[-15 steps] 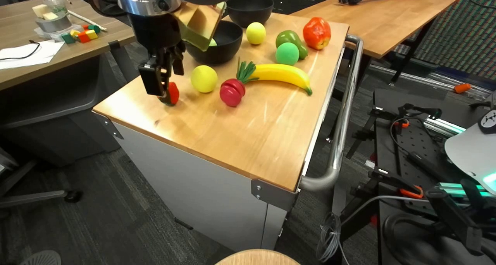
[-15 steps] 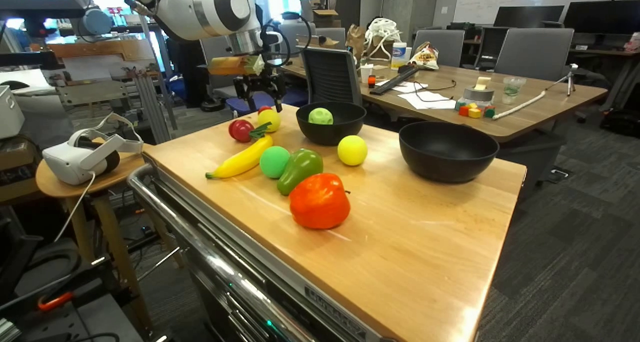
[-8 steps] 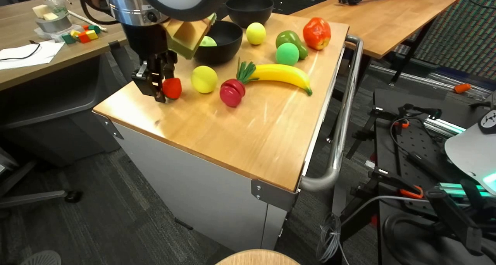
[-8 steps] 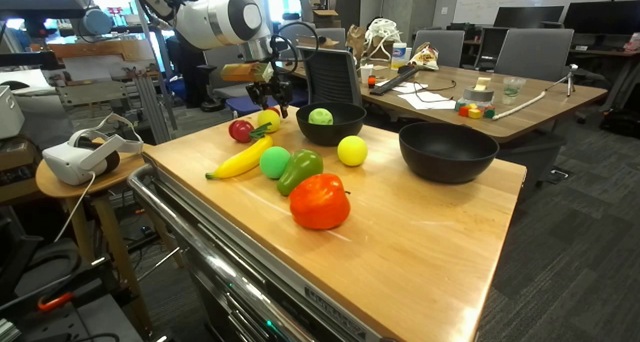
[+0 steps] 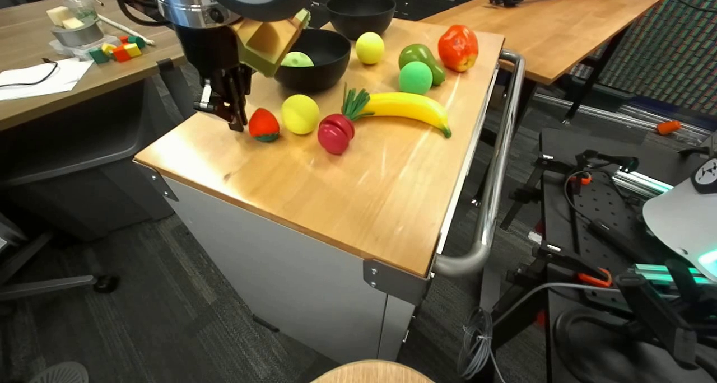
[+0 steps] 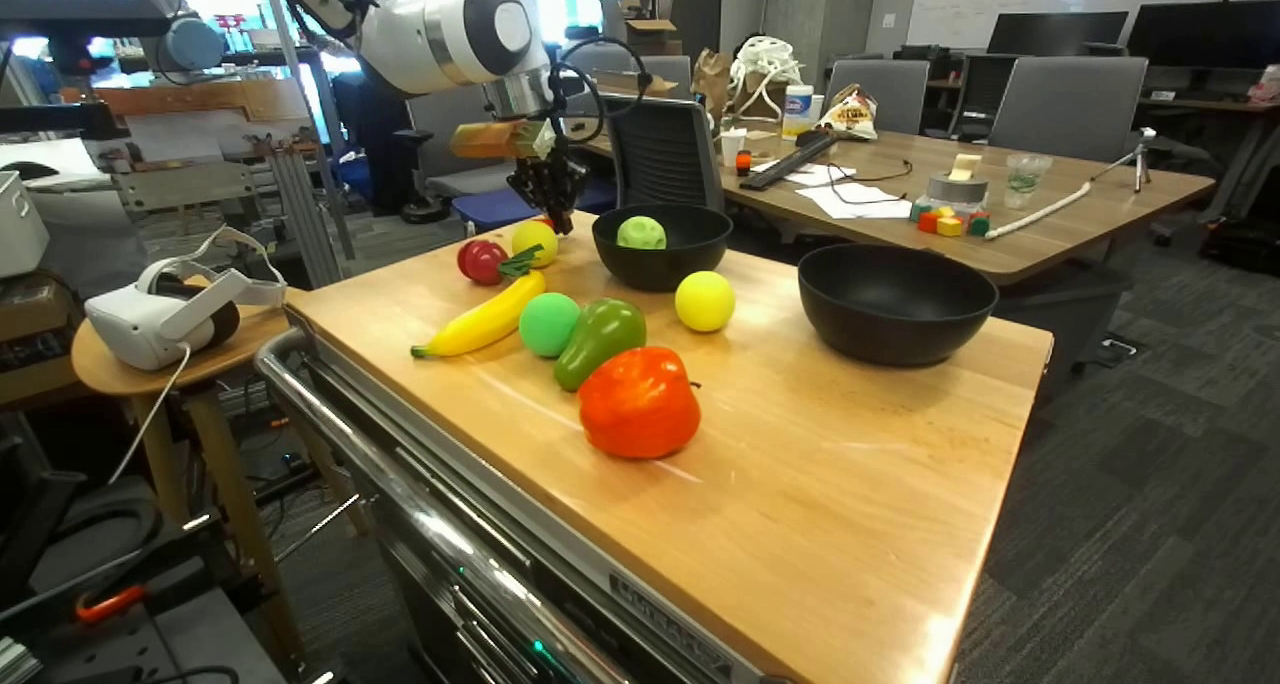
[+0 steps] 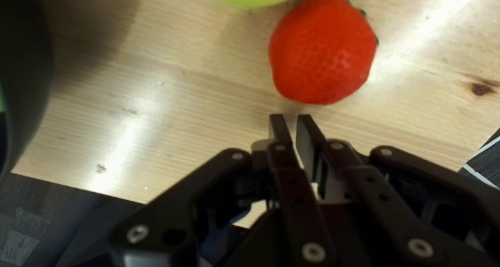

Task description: Place the fruits and vegetables inside the two black bowls

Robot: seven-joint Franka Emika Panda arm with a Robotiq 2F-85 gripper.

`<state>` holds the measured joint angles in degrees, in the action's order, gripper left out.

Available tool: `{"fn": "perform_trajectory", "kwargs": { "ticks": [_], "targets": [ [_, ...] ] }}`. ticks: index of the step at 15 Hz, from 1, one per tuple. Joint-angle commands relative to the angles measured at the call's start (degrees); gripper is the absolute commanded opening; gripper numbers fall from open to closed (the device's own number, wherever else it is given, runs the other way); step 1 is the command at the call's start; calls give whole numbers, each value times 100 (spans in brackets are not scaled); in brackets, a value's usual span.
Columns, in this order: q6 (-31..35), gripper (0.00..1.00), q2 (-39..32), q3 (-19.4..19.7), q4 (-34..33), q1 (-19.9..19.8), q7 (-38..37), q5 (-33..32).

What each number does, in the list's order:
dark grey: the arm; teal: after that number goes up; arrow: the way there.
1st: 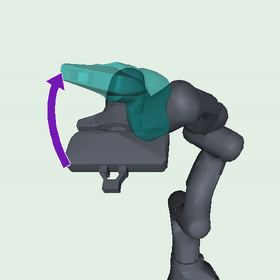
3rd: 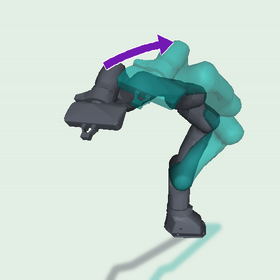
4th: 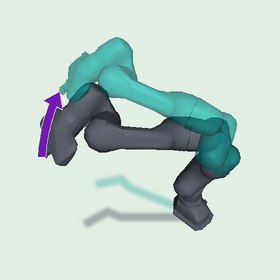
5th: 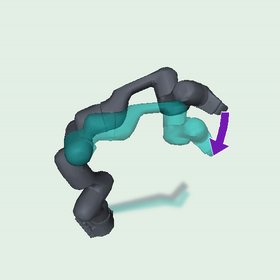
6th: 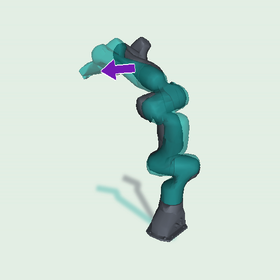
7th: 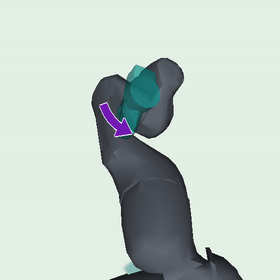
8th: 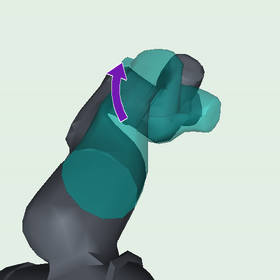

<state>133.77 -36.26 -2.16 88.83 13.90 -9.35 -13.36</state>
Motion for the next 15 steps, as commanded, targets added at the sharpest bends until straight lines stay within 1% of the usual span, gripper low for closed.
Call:
{"fn": "perform_trajectory", "kwargs": {
  "ticks": [1,3,4,8,9,15],
  "targets": [
    [-260,46,258,10,-2,-70,211,77],
    [-312,60,329,-81,1,-198,323,267],
    [-351,69,363,-125,1,-258,388,378],
    [-462,99,401,-174,-4,-368,543,628],
    [-482,100,376,-181,-12,-379,568,666],
    [-686,100,230,-336,-18,-411,785,986]
  ]
}}
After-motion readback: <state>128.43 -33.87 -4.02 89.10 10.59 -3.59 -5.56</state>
